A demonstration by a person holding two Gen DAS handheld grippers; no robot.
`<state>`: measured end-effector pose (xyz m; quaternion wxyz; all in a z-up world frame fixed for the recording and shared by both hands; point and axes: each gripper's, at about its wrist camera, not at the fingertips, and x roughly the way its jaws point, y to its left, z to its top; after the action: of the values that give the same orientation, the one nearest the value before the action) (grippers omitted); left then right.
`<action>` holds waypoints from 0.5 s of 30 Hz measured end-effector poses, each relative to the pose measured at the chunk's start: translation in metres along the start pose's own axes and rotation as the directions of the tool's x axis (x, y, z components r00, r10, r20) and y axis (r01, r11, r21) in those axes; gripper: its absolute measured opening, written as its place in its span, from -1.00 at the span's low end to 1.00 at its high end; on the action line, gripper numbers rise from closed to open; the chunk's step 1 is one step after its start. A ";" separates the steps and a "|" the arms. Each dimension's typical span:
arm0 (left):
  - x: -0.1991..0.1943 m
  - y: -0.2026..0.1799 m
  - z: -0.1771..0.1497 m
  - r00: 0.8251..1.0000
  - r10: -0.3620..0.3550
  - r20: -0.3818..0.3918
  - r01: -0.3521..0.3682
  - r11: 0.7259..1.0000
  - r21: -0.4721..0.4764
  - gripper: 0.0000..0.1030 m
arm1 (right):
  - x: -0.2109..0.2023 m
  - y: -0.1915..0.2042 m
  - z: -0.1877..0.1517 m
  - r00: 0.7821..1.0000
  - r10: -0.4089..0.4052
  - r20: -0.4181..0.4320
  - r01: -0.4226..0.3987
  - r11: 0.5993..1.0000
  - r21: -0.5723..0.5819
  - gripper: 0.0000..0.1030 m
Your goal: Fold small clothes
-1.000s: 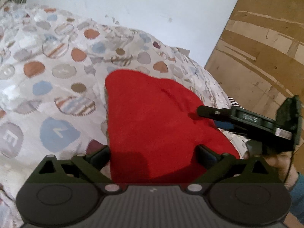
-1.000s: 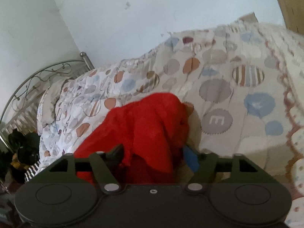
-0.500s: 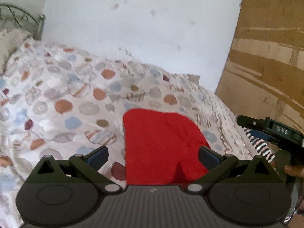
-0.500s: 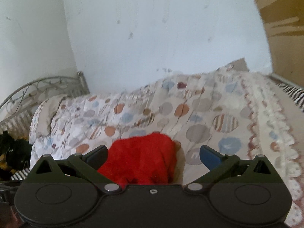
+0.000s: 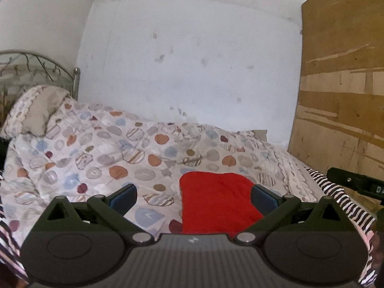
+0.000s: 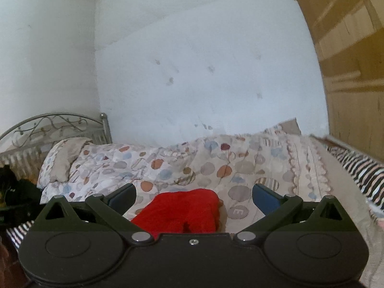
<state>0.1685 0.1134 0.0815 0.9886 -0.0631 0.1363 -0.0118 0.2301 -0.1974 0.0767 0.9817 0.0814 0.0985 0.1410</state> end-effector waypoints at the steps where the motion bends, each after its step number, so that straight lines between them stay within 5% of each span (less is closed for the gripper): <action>1: -0.007 -0.002 -0.003 1.000 0.004 0.004 -0.004 1.000 0.008 0.99 | -0.009 0.003 -0.002 1.000 0.002 0.006 -0.002 1.000 -0.007 0.99; 15: -0.077 -0.014 -0.058 1.000 0.018 0.002 -0.019 0.997 0.069 0.99 | -0.103 0.022 -0.054 1.000 -0.010 0.001 0.010 0.998 -0.055 0.99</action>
<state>0.0784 0.0952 0.0482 0.9903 -0.0276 0.1357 -0.0073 0.1162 -0.1992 0.0464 0.9843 0.0539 0.0946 0.1389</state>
